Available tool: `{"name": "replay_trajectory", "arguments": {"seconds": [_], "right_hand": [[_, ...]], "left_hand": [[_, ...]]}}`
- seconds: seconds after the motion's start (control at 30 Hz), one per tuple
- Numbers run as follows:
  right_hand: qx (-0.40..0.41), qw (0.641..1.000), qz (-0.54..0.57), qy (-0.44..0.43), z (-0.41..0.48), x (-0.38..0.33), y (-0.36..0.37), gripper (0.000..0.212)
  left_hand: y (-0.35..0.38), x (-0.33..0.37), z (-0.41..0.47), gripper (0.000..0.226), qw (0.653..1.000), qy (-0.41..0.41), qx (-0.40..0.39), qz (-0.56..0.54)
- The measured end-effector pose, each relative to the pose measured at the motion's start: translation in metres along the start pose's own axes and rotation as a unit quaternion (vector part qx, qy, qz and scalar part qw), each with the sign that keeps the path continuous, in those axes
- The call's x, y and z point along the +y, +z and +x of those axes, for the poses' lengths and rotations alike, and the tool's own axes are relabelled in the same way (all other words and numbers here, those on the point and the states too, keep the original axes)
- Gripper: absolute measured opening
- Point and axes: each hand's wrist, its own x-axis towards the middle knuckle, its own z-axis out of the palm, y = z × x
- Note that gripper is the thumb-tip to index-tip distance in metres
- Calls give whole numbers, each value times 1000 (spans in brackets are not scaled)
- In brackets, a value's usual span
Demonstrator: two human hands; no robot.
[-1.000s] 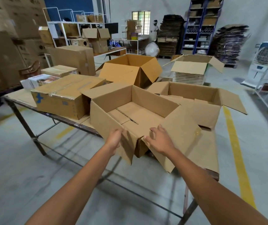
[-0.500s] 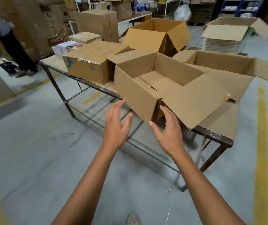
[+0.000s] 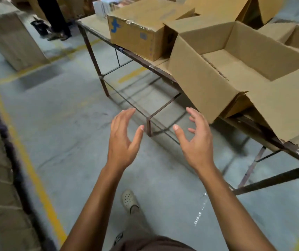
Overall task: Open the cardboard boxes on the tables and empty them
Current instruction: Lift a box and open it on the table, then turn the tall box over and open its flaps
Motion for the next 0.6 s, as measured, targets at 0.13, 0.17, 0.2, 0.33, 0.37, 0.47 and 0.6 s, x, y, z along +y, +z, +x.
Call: {"name": "replay_trajectory", "arguments": {"seconds": [0.13,0.17,0.2,0.33,0.37,0.47,0.6], "right_hand": [[-18,1000,-8,-6,29,1,61,62],[-22,1000,-9,-6,39,0,76,62],[-28,1000,-12,-3,48,-1,91,62],[-39,999,-17,5,89,-5,149,59],[-37,999,-15,4,99,-6,164,58],[-33,999,0,13,123,-9,204,56],[-33,999,4,4,157,-15,239,57]], "left_hand": [[-23,-55,37,44,1000,-13,9,14],[-29,-69,47,44,1000,-15,6,17],[-35,-83,57,44,1000,-14,2,20],[-55,-136,98,45,999,-6,-17,29],[-59,-148,109,45,999,-2,-21,31],[-67,-180,143,46,999,2,-27,34],[-71,-207,189,47,999,11,-28,28]]}}
